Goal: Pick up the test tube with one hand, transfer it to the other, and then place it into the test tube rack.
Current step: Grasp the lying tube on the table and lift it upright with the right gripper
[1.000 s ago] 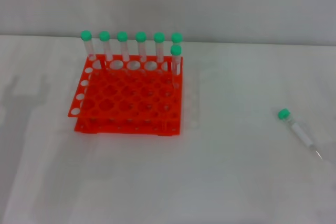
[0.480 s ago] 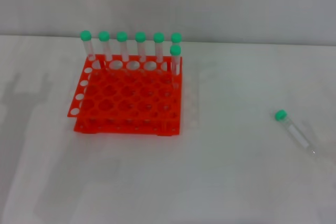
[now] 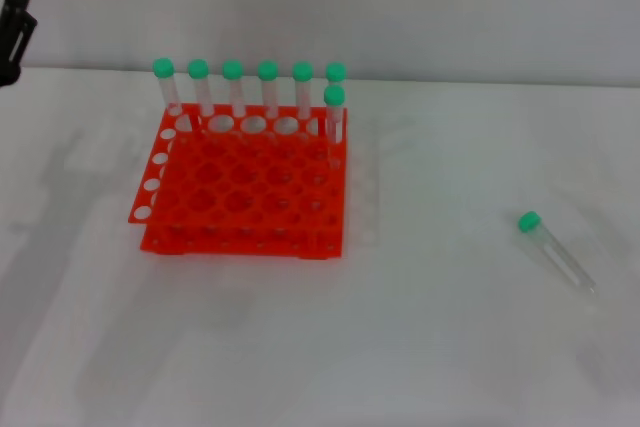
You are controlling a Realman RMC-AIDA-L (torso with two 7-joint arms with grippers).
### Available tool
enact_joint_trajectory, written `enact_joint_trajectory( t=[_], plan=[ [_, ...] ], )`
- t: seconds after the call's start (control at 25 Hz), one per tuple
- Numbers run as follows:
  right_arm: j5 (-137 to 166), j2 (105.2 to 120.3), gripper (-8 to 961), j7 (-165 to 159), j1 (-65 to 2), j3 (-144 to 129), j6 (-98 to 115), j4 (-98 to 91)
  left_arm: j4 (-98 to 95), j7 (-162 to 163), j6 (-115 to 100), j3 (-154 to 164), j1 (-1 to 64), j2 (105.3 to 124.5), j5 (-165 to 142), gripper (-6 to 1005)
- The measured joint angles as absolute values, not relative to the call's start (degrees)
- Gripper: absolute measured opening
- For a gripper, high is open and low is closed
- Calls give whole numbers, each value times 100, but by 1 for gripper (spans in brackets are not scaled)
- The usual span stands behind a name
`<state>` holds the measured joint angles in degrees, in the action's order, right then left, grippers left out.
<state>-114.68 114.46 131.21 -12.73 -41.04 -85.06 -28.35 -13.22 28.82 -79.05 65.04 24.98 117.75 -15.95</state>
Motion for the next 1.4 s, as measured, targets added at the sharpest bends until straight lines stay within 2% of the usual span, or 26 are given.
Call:
enact_joint_trajectory(
  t=[0.48,0.72,1.0,1.4],
  plan=[
    [-7930,11478,838,7393,-1765,-4732,-7785,-7578,-1361,2847,-7850,6504,2418,11809,-1842,721],
    [-5155,11507,838,4672,-2257,-5577,-7732,-9316,-1326,2838,-7823,6504,2400,11816,-1893,715],
    [-2528,11516,834,2859,-3128,-6930,-8274,-9484,-1321,2838,-7690,6504,2402,11837,-1901,709],
    [-2174,11518,829,2534,-4195,-7309,-8803,-7686,-1318,2839,-7627,6503,2408,11864,-1916,700]
  ],
)
